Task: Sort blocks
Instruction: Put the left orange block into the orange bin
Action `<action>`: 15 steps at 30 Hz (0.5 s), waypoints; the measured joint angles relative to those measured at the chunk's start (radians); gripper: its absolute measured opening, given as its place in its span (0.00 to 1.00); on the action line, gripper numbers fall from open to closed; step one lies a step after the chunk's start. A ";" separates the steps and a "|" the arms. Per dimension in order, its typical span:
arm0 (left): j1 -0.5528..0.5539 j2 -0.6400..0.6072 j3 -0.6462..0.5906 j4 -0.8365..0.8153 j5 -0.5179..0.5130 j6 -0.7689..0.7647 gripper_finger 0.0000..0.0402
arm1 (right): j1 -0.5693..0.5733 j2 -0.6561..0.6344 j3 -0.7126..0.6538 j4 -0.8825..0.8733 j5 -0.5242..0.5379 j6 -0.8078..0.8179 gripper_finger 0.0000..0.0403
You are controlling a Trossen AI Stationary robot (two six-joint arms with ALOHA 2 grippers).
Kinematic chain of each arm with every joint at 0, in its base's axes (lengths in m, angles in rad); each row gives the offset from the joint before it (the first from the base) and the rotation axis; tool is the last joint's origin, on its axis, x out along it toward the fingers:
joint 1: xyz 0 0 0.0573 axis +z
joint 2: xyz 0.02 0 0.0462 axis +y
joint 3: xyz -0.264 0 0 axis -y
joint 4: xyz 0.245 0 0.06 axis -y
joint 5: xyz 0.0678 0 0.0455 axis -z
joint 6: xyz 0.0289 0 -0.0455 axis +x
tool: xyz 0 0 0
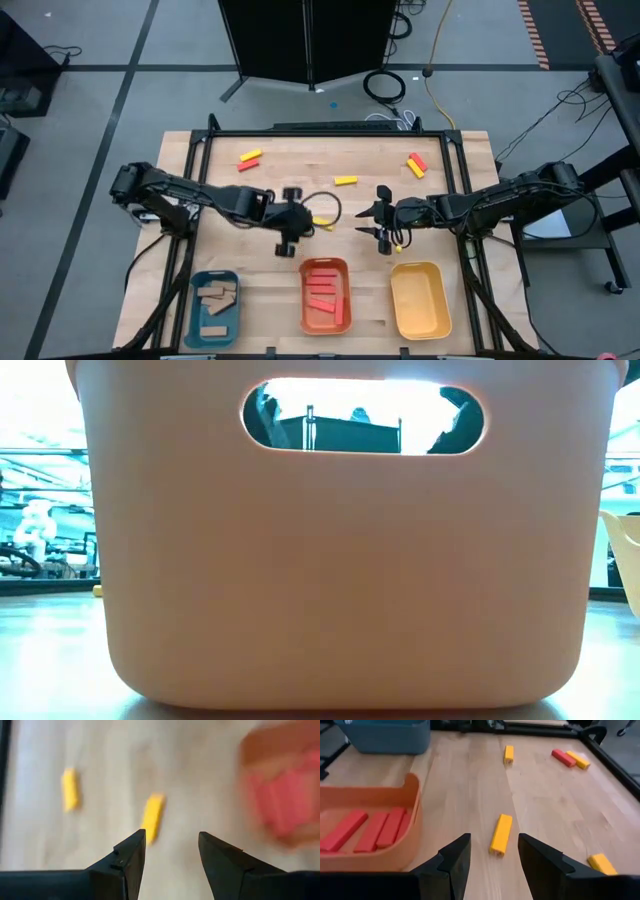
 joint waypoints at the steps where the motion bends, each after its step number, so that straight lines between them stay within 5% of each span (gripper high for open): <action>1: 0.018 -0.001 0.000 -0.040 -0.013 0.001 0.45 | 0.000 0.000 0.000 -0.013 0.000 0.000 0.40; 6: 0.132 0.000 -0.008 -0.215 -0.049 0.038 0.45 | -0.003 0.000 0.000 -0.064 0.004 -0.031 0.40; 15: 0.449 0.000 -0.056 -0.274 -0.042 0.244 0.45 | -0.090 0.000 0.000 -0.104 0.075 -0.010 0.40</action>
